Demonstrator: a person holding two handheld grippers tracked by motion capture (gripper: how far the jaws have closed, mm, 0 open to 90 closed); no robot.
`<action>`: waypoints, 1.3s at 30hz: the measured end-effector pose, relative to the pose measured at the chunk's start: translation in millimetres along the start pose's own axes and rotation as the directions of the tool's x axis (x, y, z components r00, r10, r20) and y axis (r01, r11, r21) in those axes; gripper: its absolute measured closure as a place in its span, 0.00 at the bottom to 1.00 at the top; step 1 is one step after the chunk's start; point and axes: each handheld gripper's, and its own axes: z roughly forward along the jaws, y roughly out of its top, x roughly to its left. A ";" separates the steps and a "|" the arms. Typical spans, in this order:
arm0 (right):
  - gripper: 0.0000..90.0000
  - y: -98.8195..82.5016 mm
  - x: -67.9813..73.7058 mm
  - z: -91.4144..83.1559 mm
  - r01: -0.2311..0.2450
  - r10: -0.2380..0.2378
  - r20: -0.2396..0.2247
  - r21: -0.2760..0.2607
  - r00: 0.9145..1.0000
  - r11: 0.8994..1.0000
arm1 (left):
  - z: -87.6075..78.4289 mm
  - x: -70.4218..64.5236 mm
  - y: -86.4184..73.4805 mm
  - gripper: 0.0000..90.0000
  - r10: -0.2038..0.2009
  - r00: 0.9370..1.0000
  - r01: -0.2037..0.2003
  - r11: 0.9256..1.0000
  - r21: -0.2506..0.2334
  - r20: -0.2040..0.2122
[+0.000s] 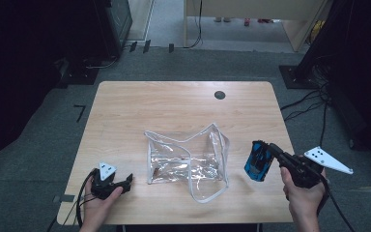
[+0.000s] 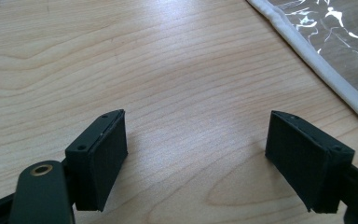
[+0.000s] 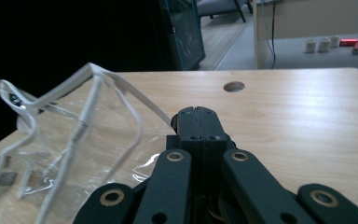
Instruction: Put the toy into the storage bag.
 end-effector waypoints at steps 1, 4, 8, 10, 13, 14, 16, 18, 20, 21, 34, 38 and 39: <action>1.00 2.4 3.4 -1.6 0.006 -0.006 -0.006 -0.005 1.000 1.000 | 0.0 0.0 0.0 0.23 0.000 1.000 0.000 1.000 0.000 0.000; 1.00 10.1 14.2 -6.1 0.029 -0.029 -0.023 -0.020 0.999 0.999 | 0.0 0.0 0.0 0.23 0.000 1.000 0.000 1.000 0.000 0.000; 1.00 19.5 28.2 -12.5 0.045 -0.047 -0.046 -0.033 0.998 0.998 | 0.0 -0.1 0.0 0.23 0.000 1.000 0.000 1.000 0.000 0.000; 1.00 23.3 34.6 -15.3 0.049 -0.051 -0.061 -0.037 0.997 0.998 | 0.1 -0.1 0.0 0.23 0.001 1.000 -0.001 1.000 0.000 0.000; 1.00 28.2 44.6 -19.6 0.057 -0.061 -0.078 -0.051 0.995 0.997 | 0.1 -0.1 0.0 0.23 0.002 1.000 -0.002 1.000 0.000 0.001; 1.00 29.8 47.8 -21.1 0.062 -0.067 -0.084 -0.058 0.994 0.996 | 0.1 -0.1 0.0 0.23 0.002 1.000 -0.002 1.000 0.000 0.001; 1.00 33.0 53.6 -24.3 0.067 -0.073 -0.093 -0.071 0.993 0.995 | 0.1 -0.2 0.0 0.23 0.002 1.000 -0.002 1.000 0.000 0.001; 1.00 36.0 58.7 -27.3 0.070 -0.078 -0.102 -0.083 0.992 0.994 | 0.1 -0.3 0.0 0.23 0.003 1.000 -0.003 1.000 0.000 0.001; 1.00 38.2 63.4 -29.9 0.076 -0.086 -0.111 -0.094 0.990 0.993 | 0.1 -0.3 0.0 0.23 0.003 1.000 -0.003 1.000 0.000 0.001; 1.00 39.4 66.0 -31.1 0.080 -0.091 -0.116 -0.097 0.989 0.992 | 0.2 -0.3 0.1 0.23 0.003 1.000 -0.003 1.000 -0.001 0.002; 1.00 46.6 98.2 -35.3 0.097 -0.122 -0.207 -0.127 0.971 0.987 | 0.1 -0.5 0.3 0.23 0.004 1.000 -0.004 1.000 0.002 0.004; 1.00 47.4 106.6 -28.8 0.097 -0.124 -0.239 -0.122 0.963 0.988 | 0.2 -0.5 0.2 0.23 0.004 1.000 -0.004 1.000 0.001 0.003; 1.00 47.1 108.5 -26.1 0.096 -0.124 -0.247 -0.122 0.961 0.988 | 0.2 -0.5 0.2 0.23 0.004 1.000 -0.004 1.000 0.001 0.004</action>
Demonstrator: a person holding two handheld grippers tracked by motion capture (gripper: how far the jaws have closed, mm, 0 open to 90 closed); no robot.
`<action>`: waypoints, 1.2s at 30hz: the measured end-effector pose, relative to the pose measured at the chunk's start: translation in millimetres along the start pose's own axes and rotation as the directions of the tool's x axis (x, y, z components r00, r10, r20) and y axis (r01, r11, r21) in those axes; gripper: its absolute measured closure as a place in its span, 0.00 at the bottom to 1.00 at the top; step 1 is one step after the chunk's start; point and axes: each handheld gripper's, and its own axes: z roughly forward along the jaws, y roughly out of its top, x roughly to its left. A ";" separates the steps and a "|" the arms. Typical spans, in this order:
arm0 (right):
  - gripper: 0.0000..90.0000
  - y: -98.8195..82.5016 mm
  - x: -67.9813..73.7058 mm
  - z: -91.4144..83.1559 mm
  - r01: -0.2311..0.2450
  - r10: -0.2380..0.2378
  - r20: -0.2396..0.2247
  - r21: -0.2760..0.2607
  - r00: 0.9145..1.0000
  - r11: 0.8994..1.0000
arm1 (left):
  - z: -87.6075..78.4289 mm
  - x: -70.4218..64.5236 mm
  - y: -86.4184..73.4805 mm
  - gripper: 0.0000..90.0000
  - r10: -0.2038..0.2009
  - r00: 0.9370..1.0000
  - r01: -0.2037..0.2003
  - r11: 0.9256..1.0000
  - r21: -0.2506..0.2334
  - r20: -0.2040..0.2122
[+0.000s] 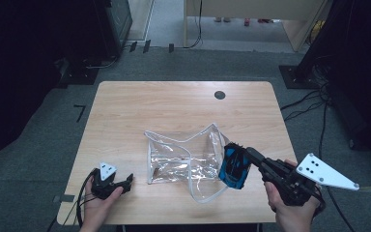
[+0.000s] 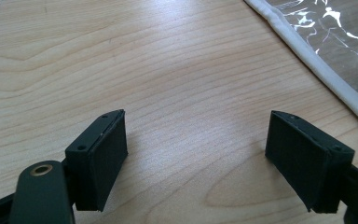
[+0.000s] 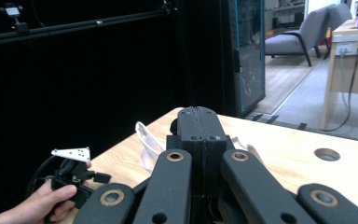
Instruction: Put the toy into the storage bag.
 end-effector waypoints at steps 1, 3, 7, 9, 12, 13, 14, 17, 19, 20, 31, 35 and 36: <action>1.00 -0.4 0.9 2.1 0.000 0.000 -0.006 0.002 1.000 1.000 | 0.0 0.0 0.0 0.23 0.000 1.000 0.000 1.000 0.000 0.000; 1.00 -2.6 2.8 8.5 -0.002 0.002 -0.011 0.008 1.000 1.000 | 0.0 0.0 0.0 0.23 0.000 1.000 0.000 1.000 0.000 0.000; 1.00 -8.2 4.0 19.7 -0.009 0.009 -0.022 0.025 1.000 1.000 | 0.1 -0.1 -0.1 0.23 0.001 1.000 -0.001 1.000 -0.001 0.001; 1.00 -12.1 4.2 26.1 -0.006 0.007 -0.015 0.039 1.000 0.999 | 0.3 -0.2 -0.1 0.23 0.000 1.000 0.000 1.000 -0.004 0.001; 1.00 -17.4 2.3 33.5 -0.011 0.012 -0.007 0.051 1.000 0.999 | 0.1 -0.2 -0.1 0.23 0.002 1.000 -0.002 1.000 -0.002 0.002; 1.00 -20.0 1.0 37.0 -0.015 0.015 -0.003 0.057 1.000 0.998 | 0.3 -0.3 -0.1 0.23 0.001 1.000 -0.001 1.000 -0.003 0.002; 1.00 -22.2 -0.1 40.0 -0.017 0.018 -0.003 0.062 1.000 0.998 | 0.3 -0.3 -0.1 0.23 0.001 1.000 -0.001 1.000 -0.004 0.002; 1.00 -28.8 -0.6 48.5 -0.019 0.019 0.000 0.081 1.000 0.997 | 0.5 -0.6 -0.1 0.23 0.000 1.000 0.000 1.000 -0.006 0.001; 1.00 -33.2 -0.3 53.7 -0.017 0.018 0.000 0.092 1.000 0.996 | 0.5 -0.6 -0.1 0.23 0.000 1.000 0.000 1.000 -0.006 0.001; 1.00 -34.8 -0.2 55.6 -0.016 0.016 -0.002 0.098 1.000 0.995 | 0.5 -0.6 -0.1 0.23 0.001 1.000 -0.001 1.000 -0.006 0.001; 1.00 -56.9 -1.7 78.1 -0.016 0.011 0.037 0.140 0.999 0.990 | 0.3 -0.7 -0.3 0.23 0.006 1.000 -0.006 1.000 -0.004 0.003; 1.00 -63.9 -1.9 85.4 -0.016 0.008 0.062 0.133 0.998 0.991 | 0.4 -0.8 -0.3 0.23 0.006 1.000 -0.006 1.000 -0.005 0.004; 1.00 -64.8 -1.7 86.6 -0.013 0.004 0.064 0.132 0.998 0.991 | 0.4 -0.9 -0.3 0.23 0.006 1.000 -0.006 1.000 -0.005 0.004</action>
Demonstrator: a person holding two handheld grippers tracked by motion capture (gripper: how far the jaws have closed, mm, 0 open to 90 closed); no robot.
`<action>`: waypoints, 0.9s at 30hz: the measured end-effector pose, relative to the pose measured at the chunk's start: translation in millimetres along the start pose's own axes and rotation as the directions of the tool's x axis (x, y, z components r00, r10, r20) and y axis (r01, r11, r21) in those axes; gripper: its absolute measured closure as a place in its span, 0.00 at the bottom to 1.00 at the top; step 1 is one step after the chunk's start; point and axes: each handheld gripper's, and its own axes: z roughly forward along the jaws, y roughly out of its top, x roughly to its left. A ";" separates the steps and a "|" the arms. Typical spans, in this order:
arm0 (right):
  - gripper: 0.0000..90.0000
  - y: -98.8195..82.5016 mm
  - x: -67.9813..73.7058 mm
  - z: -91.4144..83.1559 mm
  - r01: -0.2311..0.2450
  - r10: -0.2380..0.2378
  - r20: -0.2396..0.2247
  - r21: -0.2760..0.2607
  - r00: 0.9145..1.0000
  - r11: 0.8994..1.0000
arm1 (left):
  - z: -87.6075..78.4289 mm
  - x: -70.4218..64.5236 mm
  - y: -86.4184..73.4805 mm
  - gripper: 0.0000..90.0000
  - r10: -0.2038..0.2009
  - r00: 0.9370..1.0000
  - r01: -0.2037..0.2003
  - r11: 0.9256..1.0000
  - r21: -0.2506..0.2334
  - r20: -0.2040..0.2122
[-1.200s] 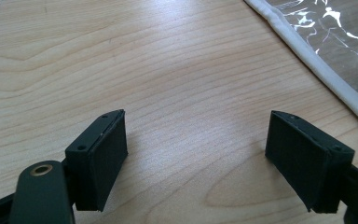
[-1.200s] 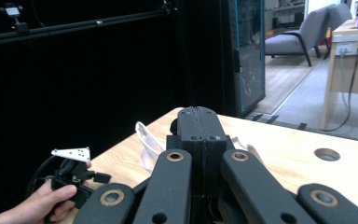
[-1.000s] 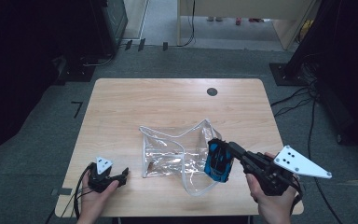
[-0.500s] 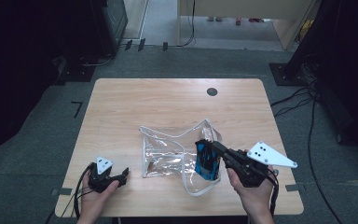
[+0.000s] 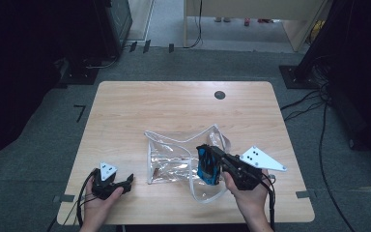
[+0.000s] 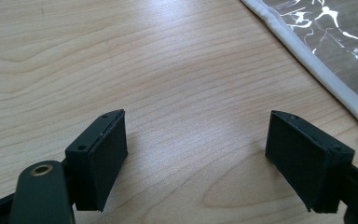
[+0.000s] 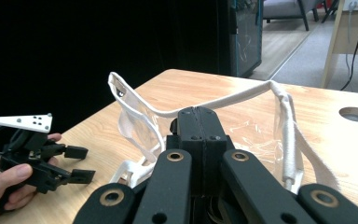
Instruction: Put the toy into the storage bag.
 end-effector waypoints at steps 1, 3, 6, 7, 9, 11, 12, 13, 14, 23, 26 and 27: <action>1.00 -1.2 0.8 1.9 -0.001 0.001 0.006 -0.001 1.000 1.000 | 0.0 0.0 0.0 0.23 0.000 1.000 0.000 1.000 0.000 0.000; 1.00 -2.3 1.7 5.4 -0.001 0.001 0.012 -0.004 1.000 1.000 | 0.0 -0.1 0.0 0.23 0.000 1.000 0.000 1.000 0.000 0.000; 1.00 -2.8 2.2 11.8 -0.003 0.004 0.021 -0.013 1.000 1.000 | 0.0 -0.1 0.0 0.23 0.000 1.000 0.000 1.000 0.000 0.000; 1.00 -3.1 2.0 13.6 -0.003 0.004 0.023 -0.019 1.000 1.000 | 0.1 -0.2 0.0 0.23 0.000 1.000 0.000 1.000 -0.001 0.000; 1.00 -4.1 0.9 19.1 -0.010 0.011 0.021 -0.031 1.000 0.999 | 0.0 -0.1 -0.1 0.23 0.000 1.000 0.000 1.000 0.000 0.000; 1.00 -6.3 0.4 22.7 -0.012 0.013 0.030 -0.033 0.999 0.999 | 0.0 -0.1 -0.1 0.23 0.000 1.000 0.000 1.000 -0.001 0.000; 1.00 -8.2 0.1 24.1 -0.013 0.014 0.030 -0.029 0.999 1.000 | 0.0 -0.2 -0.2 0.23 0.000 1.000 0.000 1.000 -0.002 0.000; 1.00 -11.2 -0.2 25.3 -0.008 0.009 0.032 -0.023 0.999 1.000 | 0.0 -0.2 -0.3 0.23 -0.001 1.000 0.001 1.000 -0.002 0.000; 1.00 -13.5 0.0 25.1 -0.008 0.009 0.032 -0.018 0.999 1.000 | 0.0 -0.1 -0.3 0.23 0.000 1.000 0.000 1.000 -0.002 0.000; 1.00 -15.8 -1.3 12.6 0.007 -0.007 0.029 -0.006 1.000 1.000 | 0.3 -0.6 0.1 0.23 0.001 1.000 -0.001 1.000 -0.002 0.000; 1.00 -14.7 -1.4 16.7 0.001 -0.001 0.033 -0.006 0.999 1.000 | 0.4 -0.8 0.1 0.23 0.000 1.000 0.000 1.000 -0.002 -0.001; 1.00 -14.3 -1.4 19.0 0.002 -0.001 0.032 -0.007 0.999 1.000 | 0.4 -0.8 0.0 0.23 -0.001 1.000 0.001 1.000 -0.002 -0.001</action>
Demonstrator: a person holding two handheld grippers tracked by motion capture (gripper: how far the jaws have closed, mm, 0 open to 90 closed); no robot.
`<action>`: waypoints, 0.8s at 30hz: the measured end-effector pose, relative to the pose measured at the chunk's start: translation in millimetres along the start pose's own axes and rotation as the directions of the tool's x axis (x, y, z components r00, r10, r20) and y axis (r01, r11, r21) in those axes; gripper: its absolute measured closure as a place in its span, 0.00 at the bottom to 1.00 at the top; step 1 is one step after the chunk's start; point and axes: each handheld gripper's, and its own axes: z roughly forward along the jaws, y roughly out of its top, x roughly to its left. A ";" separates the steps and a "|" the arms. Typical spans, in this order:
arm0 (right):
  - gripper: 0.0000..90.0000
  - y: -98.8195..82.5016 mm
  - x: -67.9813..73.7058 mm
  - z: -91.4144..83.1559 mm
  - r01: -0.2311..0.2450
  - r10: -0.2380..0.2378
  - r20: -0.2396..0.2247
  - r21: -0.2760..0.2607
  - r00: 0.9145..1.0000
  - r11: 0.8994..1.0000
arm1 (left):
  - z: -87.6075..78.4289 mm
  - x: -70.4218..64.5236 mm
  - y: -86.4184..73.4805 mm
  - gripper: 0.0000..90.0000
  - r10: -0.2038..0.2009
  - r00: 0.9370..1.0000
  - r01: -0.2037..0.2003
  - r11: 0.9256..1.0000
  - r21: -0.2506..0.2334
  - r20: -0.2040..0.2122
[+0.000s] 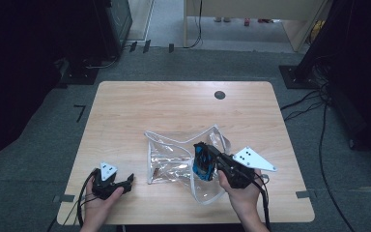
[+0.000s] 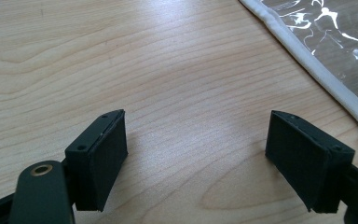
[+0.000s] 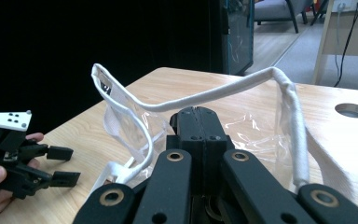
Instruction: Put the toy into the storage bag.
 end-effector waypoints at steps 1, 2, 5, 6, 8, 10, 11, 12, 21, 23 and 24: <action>1.00 0.5 0.2 2.4 -0.001 0.001 0.002 0.001 1.000 1.000 | 0.0 0.0 0.0 0.23 0.000 1.000 0.000 1.000 0.000 0.000; 1.00 1.0 0.3 4.4 0.001 -0.001 0.002 0.002 1.000 1.000 | 0.0 0.0 0.0 0.23 0.000 1.000 0.000 1.000 0.000 0.000; 1.00 4.2 0.0 12.3 0.001 -0.001 0.010 0.001 1.000 1.000 | 0.0 0.2 -0.1 0.23 0.001 1.000 -0.001 1.000 -0.001 0.001; 1.00 5.7 -0.7 15.0 0.004 -0.004 0.016 -0.003 1.000 1.000 | 0.0 0.2 -0.1 0.23 0.001 1.000 -0.001 1.000 -0.002 0.002; 1.00 7.4 -2.1 19.0 0.010 -0.009 0.027 -0.010 1.000 1.000 | 0.0 0.3 -0.2 0.23 0.001 1.000 -0.001 1.000 -0.001 0.003; 1.00 6.4 -3.1 22.4 0.015 -0.015 0.034 -0.011 0.999 1.000 | -0.1 0.4 -0.2 0.23 0.002 1.000 -0.002 1.000 -0.001 0.004; 1.00 4.7 -3.2 23.7 0.015 -0.014 0.038 -0.003 0.999 1.000 | -0.1 0.5 -0.2 0.23 0.002 1.000 -0.002 1.000 -0.001 0.004; 1.00 2.3 -3.6 25.1 0.019 -0.020 0.039 0.009 0.999 1.000 | -0.1 0.5 -0.2 0.23 0.003 1.000 -0.003 1.000 -0.001 0.004; 0.94 1.8 -17.8 21.4 -0.019 0.018 0.022 0.051 1.000 0.999 | 0.3 0.1 -0.2 0.23 0.000 1.000 0.000 1.000 -0.004 0.003; 0.92 1.7 -20.8 19.4 -0.022 0.021 0.026 0.048 0.999 0.999 | 0.4 0.0 -0.1 0.23 -0.002 1.000 0.002 1.000 -0.005 0.003; 0.92 1.5 -22.1 18.5 -0.022 0.021 0.025 0.052 0.999 0.998 | 0.3 0.0 -0.1 0.23 -0.001 1.000 0.001 1.000 -0.004 0.003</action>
